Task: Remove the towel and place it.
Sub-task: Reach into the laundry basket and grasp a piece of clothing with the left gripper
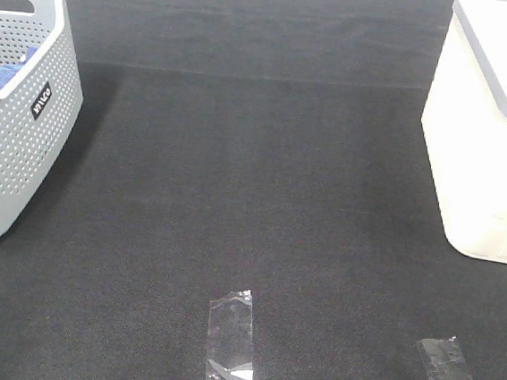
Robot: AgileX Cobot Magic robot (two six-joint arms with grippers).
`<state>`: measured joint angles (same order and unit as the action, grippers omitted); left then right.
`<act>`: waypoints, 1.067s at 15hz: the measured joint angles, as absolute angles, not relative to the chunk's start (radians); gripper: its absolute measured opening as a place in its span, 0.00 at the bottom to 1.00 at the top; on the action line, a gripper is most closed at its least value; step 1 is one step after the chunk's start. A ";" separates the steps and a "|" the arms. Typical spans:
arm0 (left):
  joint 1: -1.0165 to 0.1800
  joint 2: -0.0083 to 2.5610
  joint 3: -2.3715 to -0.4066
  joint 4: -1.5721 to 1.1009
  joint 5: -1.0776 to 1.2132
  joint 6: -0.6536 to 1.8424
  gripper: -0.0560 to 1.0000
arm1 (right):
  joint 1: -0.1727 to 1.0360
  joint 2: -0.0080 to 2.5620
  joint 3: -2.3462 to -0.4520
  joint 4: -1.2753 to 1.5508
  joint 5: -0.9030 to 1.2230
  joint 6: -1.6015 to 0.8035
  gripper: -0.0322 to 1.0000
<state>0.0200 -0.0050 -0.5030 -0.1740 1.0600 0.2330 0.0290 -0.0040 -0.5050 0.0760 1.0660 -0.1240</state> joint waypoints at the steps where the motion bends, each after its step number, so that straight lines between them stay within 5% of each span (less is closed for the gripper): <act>1: 0.020 -0.005 -0.503 -0.174 1.060 0.233 0.83 | 0.029 -0.004 -0.505 0.076 1.066 -0.124 0.84; 16: 0.020 -0.005 -0.503 -0.174 1.060 0.233 0.83 | 0.029 -0.004 -0.505 0.076 1.066 -0.124 0.84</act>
<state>0.0200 -0.0050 -0.5030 -0.1740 1.0600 0.2330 0.0290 -0.0040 -0.5050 0.0760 1.0660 -0.1240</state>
